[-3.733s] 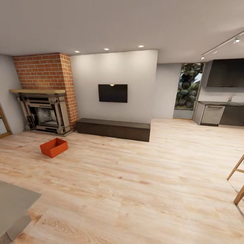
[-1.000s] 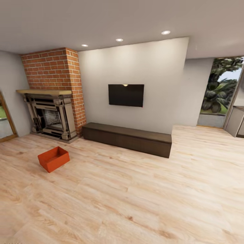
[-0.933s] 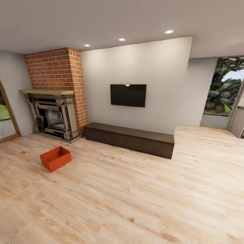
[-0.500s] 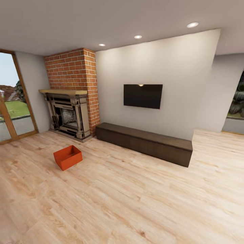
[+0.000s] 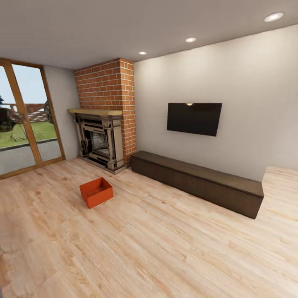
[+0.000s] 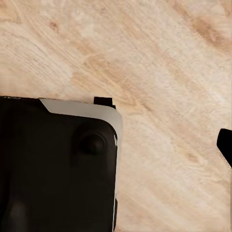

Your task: Move the two storage containers from the living room to the garage. In the garage, place one container on the floor and stack the other container on top of it (either order is fine).

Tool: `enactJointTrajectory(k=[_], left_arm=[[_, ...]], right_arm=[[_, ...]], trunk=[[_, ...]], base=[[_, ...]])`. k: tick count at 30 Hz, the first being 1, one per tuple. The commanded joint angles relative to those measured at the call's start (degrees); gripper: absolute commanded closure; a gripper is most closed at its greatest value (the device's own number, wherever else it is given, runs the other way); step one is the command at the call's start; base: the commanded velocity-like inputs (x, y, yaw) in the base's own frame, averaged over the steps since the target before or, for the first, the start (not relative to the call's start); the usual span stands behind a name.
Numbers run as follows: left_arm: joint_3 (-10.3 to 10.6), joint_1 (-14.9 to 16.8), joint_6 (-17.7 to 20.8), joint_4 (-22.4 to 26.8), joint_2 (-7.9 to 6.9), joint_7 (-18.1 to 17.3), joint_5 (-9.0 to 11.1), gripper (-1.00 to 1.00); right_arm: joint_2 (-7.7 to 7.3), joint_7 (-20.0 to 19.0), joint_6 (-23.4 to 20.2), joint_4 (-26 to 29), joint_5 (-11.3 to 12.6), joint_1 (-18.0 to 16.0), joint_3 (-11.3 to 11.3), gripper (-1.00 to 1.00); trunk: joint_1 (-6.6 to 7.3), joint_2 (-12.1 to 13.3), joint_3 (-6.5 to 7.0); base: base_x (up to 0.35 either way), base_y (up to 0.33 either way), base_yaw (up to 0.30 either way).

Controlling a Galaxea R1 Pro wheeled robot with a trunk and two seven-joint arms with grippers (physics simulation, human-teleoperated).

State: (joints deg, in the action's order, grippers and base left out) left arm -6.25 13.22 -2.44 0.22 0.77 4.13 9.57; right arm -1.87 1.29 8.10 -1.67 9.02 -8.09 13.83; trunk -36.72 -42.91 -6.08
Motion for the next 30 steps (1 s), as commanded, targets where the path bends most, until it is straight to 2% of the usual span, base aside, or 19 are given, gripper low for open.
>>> enactJointTrajectory(k=[1,30], left_arm=[[-0.4,0.0,-0.2,0.0,0.02,0.1,0.1,-1.00],[-0.4,0.0,-0.2,0.0,0.02,0.1,0.1,-1.00]], right_arm=[[0.02,0.0,0.3,-0.2,0.6,-0.1,0.5,-1.00],[0.02,0.0,0.3,-0.2,0.6,-0.1,0.5,-1.00]], trunk=[[-0.05,-0.1,-0.09],[-0.05,-0.1,-0.09]], base=[[0.323,0.000,0.002],[0.323,0.000,0.000]])
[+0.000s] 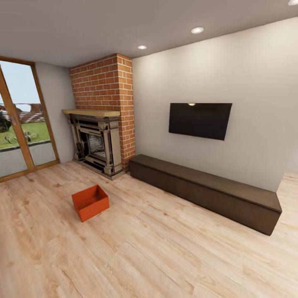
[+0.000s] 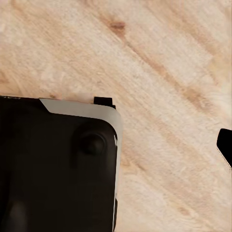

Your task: Move the two storage containers from the living room to the garage. In the garage, place one container on the floor and stack the other container on top of it (either order is fine).

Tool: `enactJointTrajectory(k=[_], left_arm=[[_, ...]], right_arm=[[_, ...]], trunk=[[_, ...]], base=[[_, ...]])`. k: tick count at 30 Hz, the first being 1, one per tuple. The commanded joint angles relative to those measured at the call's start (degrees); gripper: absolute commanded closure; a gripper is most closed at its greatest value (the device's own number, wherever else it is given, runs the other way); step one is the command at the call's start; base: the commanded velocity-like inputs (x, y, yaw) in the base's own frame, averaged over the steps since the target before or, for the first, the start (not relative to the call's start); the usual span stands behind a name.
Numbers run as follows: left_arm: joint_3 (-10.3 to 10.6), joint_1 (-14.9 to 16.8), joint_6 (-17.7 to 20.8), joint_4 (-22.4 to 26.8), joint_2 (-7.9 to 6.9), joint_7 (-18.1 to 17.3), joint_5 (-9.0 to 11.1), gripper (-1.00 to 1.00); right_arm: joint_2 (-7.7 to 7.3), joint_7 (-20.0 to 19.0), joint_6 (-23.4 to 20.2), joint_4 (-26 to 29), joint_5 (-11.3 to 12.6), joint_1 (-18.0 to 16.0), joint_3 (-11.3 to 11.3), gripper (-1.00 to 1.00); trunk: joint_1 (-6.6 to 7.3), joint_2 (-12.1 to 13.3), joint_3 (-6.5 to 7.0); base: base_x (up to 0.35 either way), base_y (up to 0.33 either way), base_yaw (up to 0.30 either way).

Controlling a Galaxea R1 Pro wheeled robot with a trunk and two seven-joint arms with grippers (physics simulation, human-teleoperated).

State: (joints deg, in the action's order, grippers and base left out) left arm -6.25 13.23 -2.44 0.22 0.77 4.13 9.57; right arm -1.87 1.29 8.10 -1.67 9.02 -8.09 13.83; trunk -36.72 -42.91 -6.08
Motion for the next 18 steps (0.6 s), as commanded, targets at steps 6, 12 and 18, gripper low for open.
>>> enactJointTrajectory(k=[6,12,18], left_arm=[[-0.4,0.0,-0.2,0.0,0.02,0.1,0.1,-1.00],[-0.4,0.0,-0.2,0.0,0.02,0.1,0.1,-1.00],[-0.4,0.0,-0.2,0.0,0.02,0.1,0.1,-1.00]], right_arm=[[0.02,0.0,0.3,-0.2,0.6,-0.1,0.5,-1.00],[0.02,0.0,0.3,-0.2,0.6,-0.1,0.5,-1.00],[0.02,0.0,0.3,-0.2,0.6,-0.1,0.5,-1.00]], trunk=[[-0.05,-0.1,-0.09],[-0.05,-0.1,-0.09],[-0.05,-0.1,-0.09]], base=[[0.322,0.000,0.220],[0.323,0.000,0.268],[0.323,0.000,0.268]])
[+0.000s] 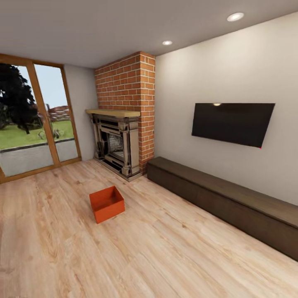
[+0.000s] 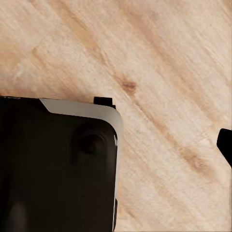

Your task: Move the two storage containers from the living room to the garage. In the garage, place one container on the floor and stack the other container on top of it (either order is fine).

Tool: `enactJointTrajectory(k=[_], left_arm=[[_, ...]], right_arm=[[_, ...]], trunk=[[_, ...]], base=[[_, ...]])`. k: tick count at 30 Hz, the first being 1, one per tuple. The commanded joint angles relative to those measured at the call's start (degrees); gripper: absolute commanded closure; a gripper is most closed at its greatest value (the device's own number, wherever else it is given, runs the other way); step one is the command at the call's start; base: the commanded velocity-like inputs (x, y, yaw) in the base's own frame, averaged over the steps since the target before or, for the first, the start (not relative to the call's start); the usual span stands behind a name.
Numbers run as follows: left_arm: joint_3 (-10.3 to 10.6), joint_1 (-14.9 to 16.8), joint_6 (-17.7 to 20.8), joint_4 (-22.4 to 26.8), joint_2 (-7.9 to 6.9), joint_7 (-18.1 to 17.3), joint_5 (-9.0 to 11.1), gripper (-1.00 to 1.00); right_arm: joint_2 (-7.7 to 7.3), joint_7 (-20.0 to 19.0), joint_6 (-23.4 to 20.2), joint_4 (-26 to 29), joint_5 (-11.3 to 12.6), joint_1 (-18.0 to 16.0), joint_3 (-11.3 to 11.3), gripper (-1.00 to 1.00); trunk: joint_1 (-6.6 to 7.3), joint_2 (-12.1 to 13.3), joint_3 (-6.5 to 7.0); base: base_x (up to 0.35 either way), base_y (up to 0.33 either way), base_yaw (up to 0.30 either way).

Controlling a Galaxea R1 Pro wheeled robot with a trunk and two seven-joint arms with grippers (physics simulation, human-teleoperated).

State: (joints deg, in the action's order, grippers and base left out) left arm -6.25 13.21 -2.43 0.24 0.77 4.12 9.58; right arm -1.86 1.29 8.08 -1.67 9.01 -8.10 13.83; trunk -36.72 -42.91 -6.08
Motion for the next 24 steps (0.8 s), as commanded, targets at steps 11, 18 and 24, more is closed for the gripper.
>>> enactJointTrajectory(k=[11,18,24], left_arm=[[-0.4,0.1,-0.2,-0.1,0.02,0.1,0.1,-1.00],[-0.4,0.1,-0.2,-0.1,0.02,0.1,0.1,-1.00],[-0.4,0.1,-0.2,-0.1,0.02,0.1,0.1,-1.00]], right_arm=[[0.02,0.0,0.4,-0.2,0.6,-0.1,0.5,-1.00],[0.02,0.0,0.4,-0.2,0.6,-0.1,0.5,-1.00],[0.02,0.0,0.4,-0.2,0.6,-0.1,0.5,-1.00]], trunk=[[-0.05,-0.1,-0.09],[-0.05,-0.1,-0.09],[-0.05,-0.1,-0.09]], base=[[0.323,0.000,0.269],[0.322,0.000,0.133],[0.323,0.000,0.001]])
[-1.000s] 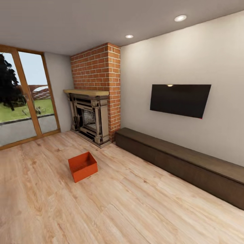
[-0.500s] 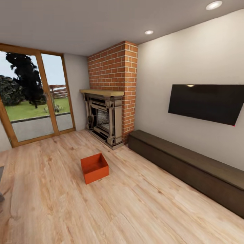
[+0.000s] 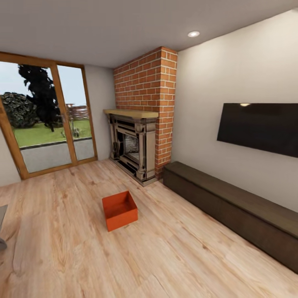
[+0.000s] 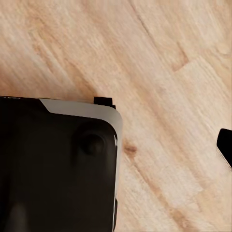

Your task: Move the two storage containers from the living room to the garage. In the garage, place one container on the floor and stack the other container on top of it (either order is fine).

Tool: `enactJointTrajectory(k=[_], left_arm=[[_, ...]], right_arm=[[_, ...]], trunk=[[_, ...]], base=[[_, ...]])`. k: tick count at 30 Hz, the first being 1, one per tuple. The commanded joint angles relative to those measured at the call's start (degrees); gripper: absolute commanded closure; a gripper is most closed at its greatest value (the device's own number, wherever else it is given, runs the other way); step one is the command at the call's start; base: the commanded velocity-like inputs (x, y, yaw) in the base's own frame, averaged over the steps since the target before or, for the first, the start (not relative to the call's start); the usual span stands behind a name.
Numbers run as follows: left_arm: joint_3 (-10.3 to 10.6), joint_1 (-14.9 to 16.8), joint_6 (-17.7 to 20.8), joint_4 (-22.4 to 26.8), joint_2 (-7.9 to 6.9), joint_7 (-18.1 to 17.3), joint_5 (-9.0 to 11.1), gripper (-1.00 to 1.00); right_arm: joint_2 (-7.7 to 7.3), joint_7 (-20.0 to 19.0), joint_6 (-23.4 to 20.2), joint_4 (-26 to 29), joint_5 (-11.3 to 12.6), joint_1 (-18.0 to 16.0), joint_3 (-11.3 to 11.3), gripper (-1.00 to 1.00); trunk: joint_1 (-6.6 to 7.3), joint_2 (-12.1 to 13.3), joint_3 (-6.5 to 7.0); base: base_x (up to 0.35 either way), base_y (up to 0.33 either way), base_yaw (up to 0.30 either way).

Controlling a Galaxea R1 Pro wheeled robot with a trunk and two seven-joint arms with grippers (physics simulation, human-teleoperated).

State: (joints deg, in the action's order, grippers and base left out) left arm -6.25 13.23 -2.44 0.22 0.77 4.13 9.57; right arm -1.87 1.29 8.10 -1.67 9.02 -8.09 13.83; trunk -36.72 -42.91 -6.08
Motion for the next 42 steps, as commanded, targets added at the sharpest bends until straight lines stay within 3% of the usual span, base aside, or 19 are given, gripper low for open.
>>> enactJointTrajectory(k=[1,29,42], left_arm=[[-0.4,0.0,-0.2,0.0,0.02,0.1,0.1,-1.00],[-0.4,0.0,-0.2,0.0,0.02,0.1,0.1,-1.00],[-0.4,0.0,-0.2,0.0,0.02,0.1,0.1,-1.00]], right_arm=[[0.02,0.0,0.3,-0.2,0.6,-0.1,0.5,-1.00],[0.02,0.0,0.3,-0.2,0.6,-0.1,0.5,-1.00],[0.02,0.0,0.3,-0.2,0.6,-0.1,0.5,-1.00]], trunk=[[-0.05,-0.1,-0.09],[-0.05,-0.1,-0.09],[-0.05,-0.1,-0.09]], base=[[0.323,0.000,0.000],[0.319,-0.052,0.000],[0.292,-0.153,0.251]])
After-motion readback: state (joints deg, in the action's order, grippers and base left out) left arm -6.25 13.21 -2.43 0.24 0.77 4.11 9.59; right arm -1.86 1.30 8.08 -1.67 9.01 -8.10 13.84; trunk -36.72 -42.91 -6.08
